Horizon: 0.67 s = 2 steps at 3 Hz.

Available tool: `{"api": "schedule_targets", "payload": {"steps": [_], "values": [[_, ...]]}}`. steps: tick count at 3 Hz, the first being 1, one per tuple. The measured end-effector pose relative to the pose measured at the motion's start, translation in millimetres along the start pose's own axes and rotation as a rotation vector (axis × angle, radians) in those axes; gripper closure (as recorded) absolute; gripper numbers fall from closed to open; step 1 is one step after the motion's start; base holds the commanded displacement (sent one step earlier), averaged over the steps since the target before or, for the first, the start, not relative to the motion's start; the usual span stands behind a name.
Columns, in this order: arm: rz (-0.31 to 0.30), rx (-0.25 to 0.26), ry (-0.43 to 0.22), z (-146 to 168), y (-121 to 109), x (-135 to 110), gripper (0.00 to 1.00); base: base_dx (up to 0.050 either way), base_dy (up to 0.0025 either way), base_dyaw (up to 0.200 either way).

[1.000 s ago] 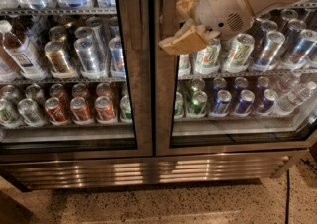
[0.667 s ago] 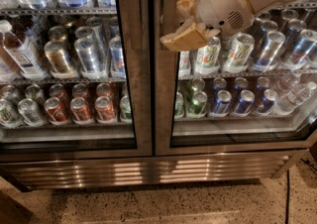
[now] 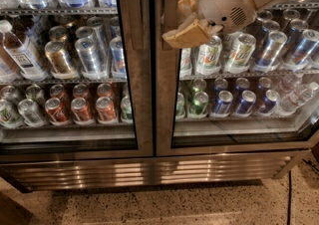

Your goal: Open right fridge door

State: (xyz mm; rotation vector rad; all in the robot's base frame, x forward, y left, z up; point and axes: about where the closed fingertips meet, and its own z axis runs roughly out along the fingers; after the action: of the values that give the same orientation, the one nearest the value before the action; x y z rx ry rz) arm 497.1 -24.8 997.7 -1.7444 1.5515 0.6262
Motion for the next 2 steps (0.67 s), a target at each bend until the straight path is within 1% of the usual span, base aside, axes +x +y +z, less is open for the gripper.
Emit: {"api": "schedule_targets", "payload": {"steps": [2], "values": [[0.000,0.000,0.000,-2.9,-7.1,-0.8,1.00,0.000,0.00000,0.000]]}}
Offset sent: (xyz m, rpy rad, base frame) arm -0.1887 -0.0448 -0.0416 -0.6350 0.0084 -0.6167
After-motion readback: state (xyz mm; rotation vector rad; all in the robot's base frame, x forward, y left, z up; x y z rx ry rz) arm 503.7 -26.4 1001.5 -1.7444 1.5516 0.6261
